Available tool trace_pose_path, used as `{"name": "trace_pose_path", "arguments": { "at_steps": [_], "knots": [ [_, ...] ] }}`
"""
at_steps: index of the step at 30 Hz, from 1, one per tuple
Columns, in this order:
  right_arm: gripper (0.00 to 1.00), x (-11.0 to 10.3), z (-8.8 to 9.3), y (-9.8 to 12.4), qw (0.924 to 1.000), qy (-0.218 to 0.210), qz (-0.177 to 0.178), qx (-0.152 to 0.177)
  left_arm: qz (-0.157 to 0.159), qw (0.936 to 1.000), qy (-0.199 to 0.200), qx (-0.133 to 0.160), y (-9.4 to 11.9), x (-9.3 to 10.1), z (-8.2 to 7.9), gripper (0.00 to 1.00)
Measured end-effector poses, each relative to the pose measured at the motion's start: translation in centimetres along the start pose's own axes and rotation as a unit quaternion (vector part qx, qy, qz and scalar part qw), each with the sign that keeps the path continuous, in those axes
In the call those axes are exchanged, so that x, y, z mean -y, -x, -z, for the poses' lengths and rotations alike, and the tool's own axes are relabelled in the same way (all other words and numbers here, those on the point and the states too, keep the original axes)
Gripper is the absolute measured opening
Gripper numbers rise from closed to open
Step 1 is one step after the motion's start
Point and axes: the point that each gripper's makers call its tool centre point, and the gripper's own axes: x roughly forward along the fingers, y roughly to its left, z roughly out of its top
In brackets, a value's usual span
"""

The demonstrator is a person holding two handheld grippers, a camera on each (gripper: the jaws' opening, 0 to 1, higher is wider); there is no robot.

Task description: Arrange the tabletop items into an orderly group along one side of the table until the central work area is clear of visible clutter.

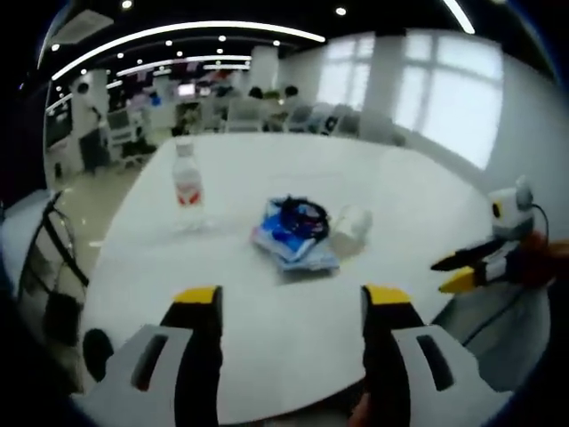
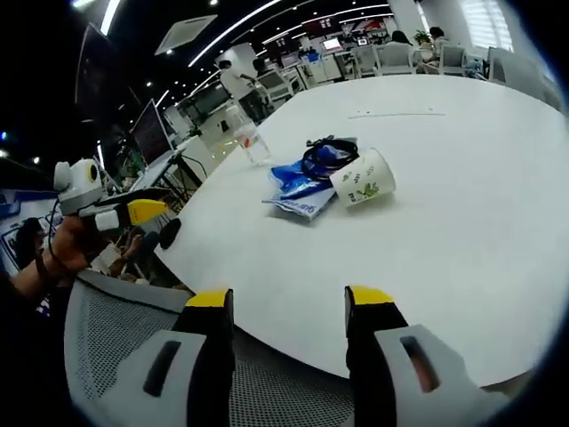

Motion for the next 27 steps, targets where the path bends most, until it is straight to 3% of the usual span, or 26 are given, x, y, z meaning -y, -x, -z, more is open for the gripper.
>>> {"name": "trace_pose_path", "arguments": {
  "at_steps": [8,18,27],
  "knots": [
    [0.50,0.8,-0.9,-0.6,0.9998,0.017,-0.008,-0.011,-0.020,0.9987,-0.046,0.006,0.2,0.1,-0.4,0.62],
    [0.51,5.8,-7.3,-1.3,0.9968,0.074,0.027,0.012,-0.005,0.9994,-0.033,-0.006,-0.1,0.3,0.4,0.64],
    [0.54,8.7,-10.1,-2.3,0.9951,0.093,0.032,0.003,-0.009,0.9992,-0.035,-0.016,-0.2,0.1,0.8,0.66]
  ]
}}
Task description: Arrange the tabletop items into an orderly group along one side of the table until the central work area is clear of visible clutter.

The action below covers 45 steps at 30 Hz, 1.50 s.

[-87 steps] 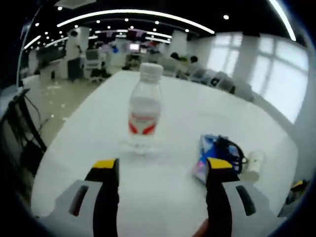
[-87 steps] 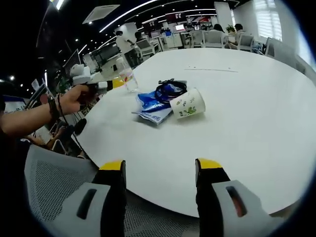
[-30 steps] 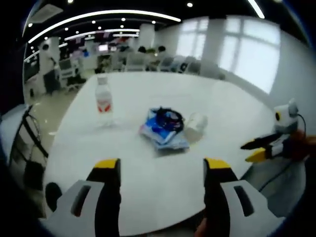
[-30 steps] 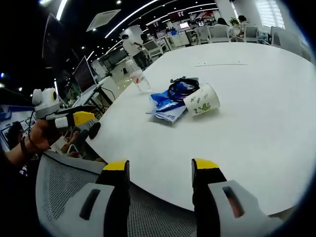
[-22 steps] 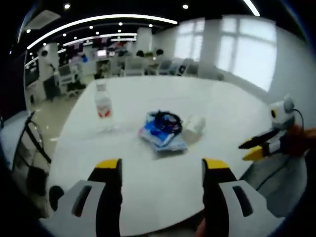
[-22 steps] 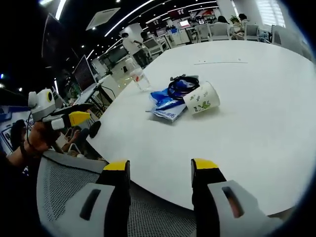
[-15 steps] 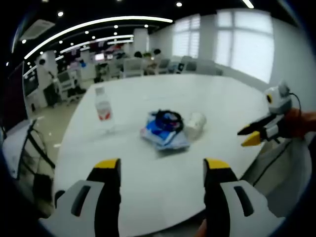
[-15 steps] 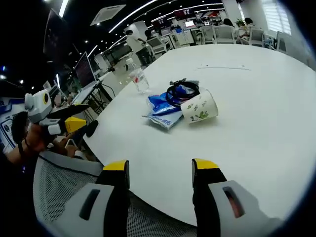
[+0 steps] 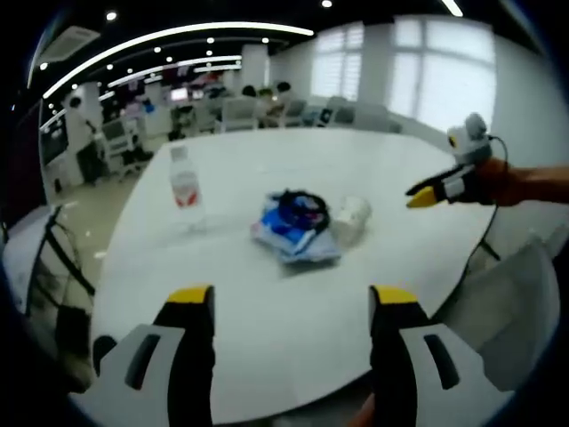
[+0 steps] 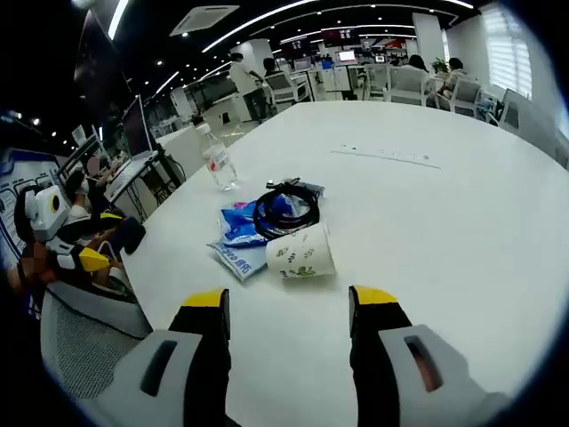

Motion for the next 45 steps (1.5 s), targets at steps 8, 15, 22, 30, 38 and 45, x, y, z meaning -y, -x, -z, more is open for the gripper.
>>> {"name": "trace_pose_path", "arguments": {
  "at_steps": [8,15,22,30,38,45],
  "knots": [
    [0.64,1.5,0.2,-2.1,0.9994,0.002,-0.009,-0.032,-0.009,0.9998,-0.017,-0.004,0.2,-0.1,0.1,0.64],
    [0.69,2.8,0.4,-4.0,0.9986,-0.004,-0.022,-0.048,-0.008,0.9998,-0.018,-0.006,0.0,-0.1,0.2,0.64],
    [0.78,3.0,0.8,-5.0,0.9972,0.026,-0.009,-0.070,-0.016,0.9997,-0.016,-0.010,0.1,-0.5,0.4,0.63],
    [0.82,3.1,-0.1,-6.7,0.9942,0.070,-0.001,-0.082,-0.025,0.9997,-0.004,0.002,0.3,-0.9,0.0,0.62],
    [0.77,1.9,-0.6,-8.9,0.9962,0.032,-0.025,-0.077,-0.023,0.9997,-0.011,-0.005,0.2,-0.7,0.2,0.61],
    [0.60,1.1,-0.7,-9.7,0.9944,0.046,-0.062,-0.073,-0.025,0.9996,-0.006,-0.008,0.2,-1.1,0.5,0.61]
  ]
}}
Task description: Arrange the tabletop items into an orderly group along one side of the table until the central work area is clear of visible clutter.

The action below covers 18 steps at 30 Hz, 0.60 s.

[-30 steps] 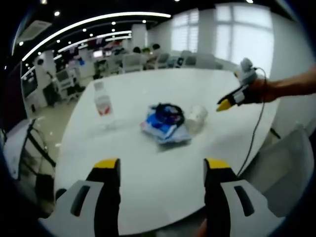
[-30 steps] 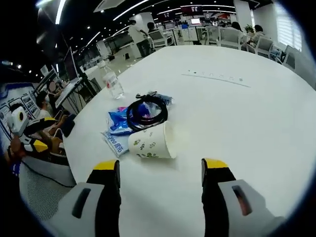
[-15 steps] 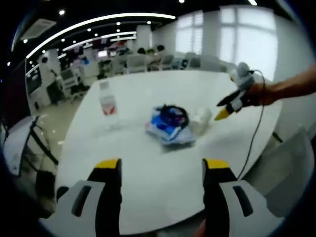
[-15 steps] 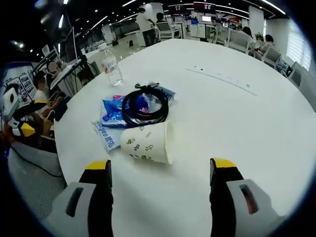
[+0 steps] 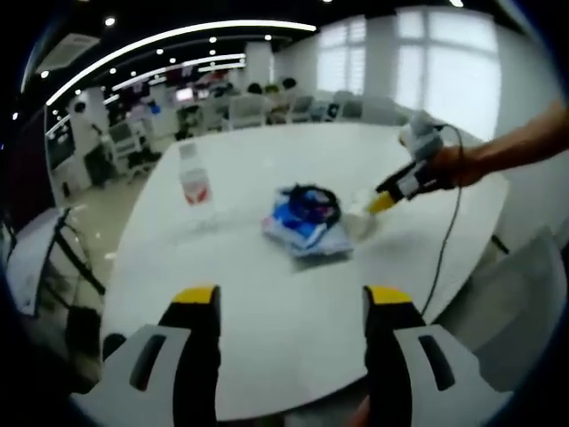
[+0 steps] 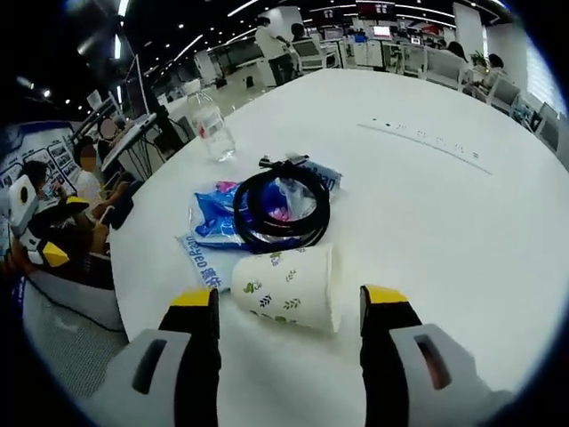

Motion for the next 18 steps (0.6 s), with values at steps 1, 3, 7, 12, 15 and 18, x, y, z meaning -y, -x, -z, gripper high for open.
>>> {"name": "trace_pose_path", "arguments": {
  "at_steps": [1,3,7,12,15,18],
  "knots": [
    [0.58,-0.2,-0.1,-0.1,1.0000,-0.001,-0.003,0.005,-0.001,1.0000,0.001,0.000,0.0,-0.1,0.0,0.60],
    [0.51,-0.5,-0.1,-0.5,1.0000,-0.002,-0.007,0.005,-0.002,1.0000,0.003,0.001,0.0,-0.1,0.0,0.60],
    [0.37,-0.7,-0.1,-1.1,0.9997,-0.011,-0.022,0.003,-0.001,1.0000,0.006,0.001,0.0,-0.1,0.0,0.59],
    [0.15,-2.2,-1.5,-0.9,0.9938,-0.072,-0.062,0.058,-0.003,0.9999,0.009,0.005,0.0,-0.3,-0.3,0.57],
    [0.09,-2.9,-1.2,-0.5,0.9923,-0.081,-0.069,0.062,-0.002,0.9999,0.010,0.005,0.0,-0.3,-0.2,0.57],
    [0.06,-3.9,-1.3,-0.3,0.9923,-0.070,-0.081,0.062,-0.001,0.9999,0.010,0.004,-0.1,-0.2,-0.2,0.57]
  ]
}}
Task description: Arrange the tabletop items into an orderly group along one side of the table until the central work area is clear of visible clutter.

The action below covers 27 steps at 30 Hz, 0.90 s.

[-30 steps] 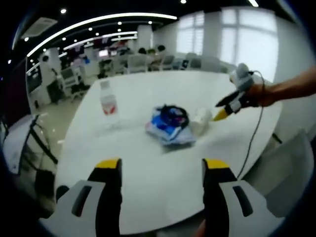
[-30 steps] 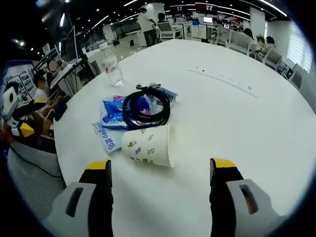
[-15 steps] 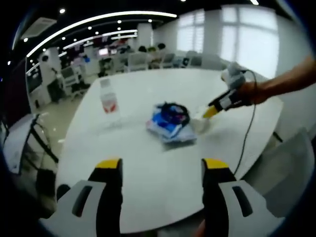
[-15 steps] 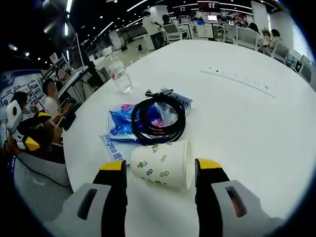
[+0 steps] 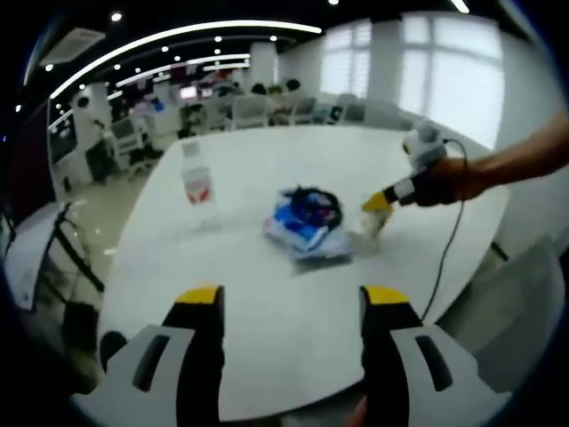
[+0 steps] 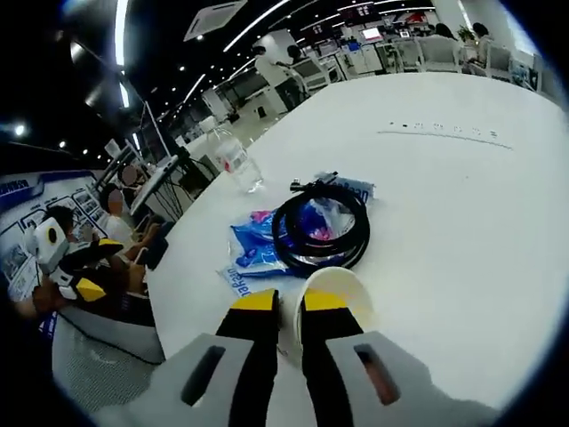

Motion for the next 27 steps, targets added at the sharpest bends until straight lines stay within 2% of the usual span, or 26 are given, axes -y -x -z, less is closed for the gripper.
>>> {"name": "trace_pose_path", "arguments": {
  "at_steps": [2,6,10,21,27],
  "knots": [
    [0.01,-0.2,0.0,0.1,0.9999,0.016,0.004,-0.005,0.001,1.0000,-0.001,0.000,0.0,0.1,0.0,0.57],
    [0.01,-1.0,-0.7,0.1,0.9994,0.033,-0.002,-0.002,0.005,1.0000,-0.004,0.002,0.0,0.2,-0.1,0.58],
    [0.01,-1.8,-1.7,-0.1,0.9969,0.078,0.004,-0.009,0.010,0.9999,-0.005,0.005,0.0,0.4,-0.2,0.59],
    [0.02,-6.5,-6.1,-1.5,0.9847,0.174,-0.008,-0.009,0.018,0.9998,-0.004,0.005,-0.2,0.6,-0.1,0.63],
    [0.01,-8.1,-8.7,-2.5,0.9768,0.214,-0.015,-0.004,0.026,0.9996,-0.003,0.004,-0.2,1.0,-0.2,0.65]
  ]
}}
